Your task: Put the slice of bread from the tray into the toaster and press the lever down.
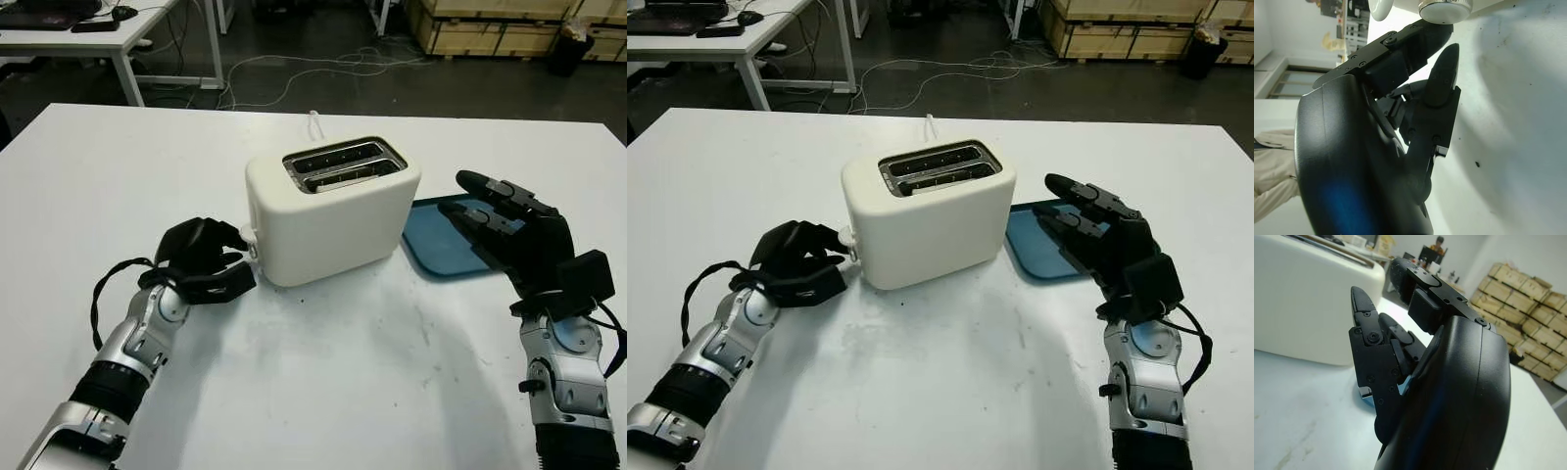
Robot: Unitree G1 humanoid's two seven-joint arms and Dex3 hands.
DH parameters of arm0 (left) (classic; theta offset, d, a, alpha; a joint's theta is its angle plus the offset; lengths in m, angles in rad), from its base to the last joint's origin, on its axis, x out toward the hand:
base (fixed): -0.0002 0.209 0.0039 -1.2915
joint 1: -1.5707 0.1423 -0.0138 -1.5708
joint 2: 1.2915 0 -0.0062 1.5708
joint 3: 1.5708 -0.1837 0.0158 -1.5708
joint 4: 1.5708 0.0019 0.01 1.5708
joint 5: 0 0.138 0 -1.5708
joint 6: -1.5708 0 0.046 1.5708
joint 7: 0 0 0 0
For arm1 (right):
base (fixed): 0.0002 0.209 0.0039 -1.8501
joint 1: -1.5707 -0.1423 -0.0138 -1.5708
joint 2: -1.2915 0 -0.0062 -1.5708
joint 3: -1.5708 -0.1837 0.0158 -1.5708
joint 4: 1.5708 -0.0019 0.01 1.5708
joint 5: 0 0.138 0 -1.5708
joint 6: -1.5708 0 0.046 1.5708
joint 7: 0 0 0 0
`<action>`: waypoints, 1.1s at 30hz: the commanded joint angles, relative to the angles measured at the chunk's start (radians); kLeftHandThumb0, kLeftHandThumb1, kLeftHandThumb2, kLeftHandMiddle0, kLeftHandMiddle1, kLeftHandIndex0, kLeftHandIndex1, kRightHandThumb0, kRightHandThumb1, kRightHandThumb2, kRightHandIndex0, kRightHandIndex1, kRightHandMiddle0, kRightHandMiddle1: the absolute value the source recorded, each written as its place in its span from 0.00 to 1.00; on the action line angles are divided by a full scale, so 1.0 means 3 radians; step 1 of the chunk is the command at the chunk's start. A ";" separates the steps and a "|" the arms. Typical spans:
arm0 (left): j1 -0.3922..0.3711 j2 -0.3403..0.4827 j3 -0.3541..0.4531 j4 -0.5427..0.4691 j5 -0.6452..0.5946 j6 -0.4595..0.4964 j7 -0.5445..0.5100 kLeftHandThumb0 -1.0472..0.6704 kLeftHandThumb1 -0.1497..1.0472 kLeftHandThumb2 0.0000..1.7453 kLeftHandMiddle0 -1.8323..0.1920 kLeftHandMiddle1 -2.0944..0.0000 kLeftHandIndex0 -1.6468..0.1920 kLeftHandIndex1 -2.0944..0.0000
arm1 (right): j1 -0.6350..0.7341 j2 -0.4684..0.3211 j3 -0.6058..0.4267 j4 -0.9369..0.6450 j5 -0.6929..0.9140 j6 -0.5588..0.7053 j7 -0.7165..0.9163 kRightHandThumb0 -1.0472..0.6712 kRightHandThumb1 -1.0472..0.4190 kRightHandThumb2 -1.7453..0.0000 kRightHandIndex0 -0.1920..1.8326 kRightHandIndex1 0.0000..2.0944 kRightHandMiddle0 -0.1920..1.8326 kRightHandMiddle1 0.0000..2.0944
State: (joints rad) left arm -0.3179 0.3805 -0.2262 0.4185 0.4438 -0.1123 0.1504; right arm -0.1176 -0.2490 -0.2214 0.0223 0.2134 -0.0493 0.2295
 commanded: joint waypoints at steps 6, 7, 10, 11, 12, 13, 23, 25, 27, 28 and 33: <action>0.0323 -0.0024 0.0463 -0.0724 -0.0260 -0.0225 0.0134 0.44 0.89 0.05 0.59 0.43 0.34 1.00 | -0.0230 -0.0013 -0.0045 0.0322 0.0037 -0.0043 0.0035 0.44 0.10 1.00 0.54 0.00 0.49 0.00; 0.0364 -0.0005 0.0540 -0.0843 -0.0279 -0.0184 0.0115 0.43 0.89 0.05 0.59 0.45 0.37 1.00 | -0.0258 -0.0030 -0.0064 0.0363 0.0037 -0.0052 0.0040 0.43 0.10 1.00 0.54 0.00 0.49 0.00; 0.0460 0.0096 0.0769 -0.1163 -0.0295 -0.0119 0.0033 0.39 0.89 0.05 0.62 0.48 0.42 1.00 | -0.0355 -0.0110 -0.0133 0.0487 0.0062 -0.0084 0.0102 0.42 0.10 1.00 0.52 0.00 0.47 0.00; 0.0480 0.0124 0.0825 -0.1241 -0.0301 -0.0100 -0.0006 0.37 0.89 0.05 0.63 0.50 0.42 1.00 | -0.0382 -0.0133 -0.0151 0.0522 0.0073 -0.0101 0.0131 0.41 0.10 1.00 0.52 0.00 0.47 0.00; 0.0498 0.0163 0.0885 -0.1332 -0.0305 -0.0071 -0.0059 0.36 0.89 0.04 0.63 0.51 0.42 1.00 | -0.0413 -0.0172 -0.0164 0.0548 0.0056 -0.0114 0.0148 0.41 0.10 1.00 0.52 0.00 0.47 0.00; 0.0507 0.0222 0.0942 -0.1416 -0.0294 -0.0054 -0.0109 0.35 0.89 0.04 0.63 0.53 0.42 1.00 | -0.0446 -0.0222 -0.0174 0.0567 0.0025 -0.0121 0.0160 0.40 0.10 1.00 0.52 0.00 0.47 0.00; 0.0213 0.0832 0.1190 -0.1615 -0.0147 -0.0070 -0.0541 0.24 0.85 0.00 0.51 0.65 0.35 0.98 | -0.0809 -0.0838 -0.0110 0.0856 -0.0297 -0.0279 0.0403 0.37 0.15 1.00 0.53 0.00 0.47 0.00; 0.0112 0.0937 0.1167 -0.1602 -0.0128 -0.0021 -0.0688 0.23 0.82 0.00 0.48 0.69 0.34 0.98 | -0.0909 -0.0950 -0.0069 0.0934 -0.0390 -0.0361 0.0453 0.35 0.16 1.00 0.54 0.01 0.48 0.01; -0.0002 0.1003 0.1117 -0.1546 -0.0095 -0.0002 -0.0798 0.24 0.79 0.00 0.46 0.71 0.32 0.98 | -0.1015 -0.1047 -0.0012 0.1019 -0.0510 -0.0495 0.0475 0.36 0.19 1.00 0.55 0.01 0.50 0.01; -0.0070 0.1034 0.1080 -0.1502 -0.0067 0.0002 -0.0858 0.23 0.78 0.00 0.45 0.71 0.32 0.98 | -0.1071 -0.1109 0.0037 0.1058 -0.0609 -0.0561 0.0465 0.37 0.19 1.00 0.56 0.01 0.50 0.01; -0.0325 0.1141 0.0896 -0.1409 0.0025 0.0028 -0.1159 0.25 0.76 0.00 0.43 0.71 0.30 0.98 | -0.1333 -0.1291 0.0199 0.1240 -0.0805 -0.0705 0.0570 0.39 0.21 1.00 0.56 0.01 0.51 0.01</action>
State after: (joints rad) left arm -0.3887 0.7068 0.0602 -0.0071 0.4377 -0.1090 -0.1775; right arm -0.4904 -0.6180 -0.1749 0.3808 -0.0187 -0.2395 0.3862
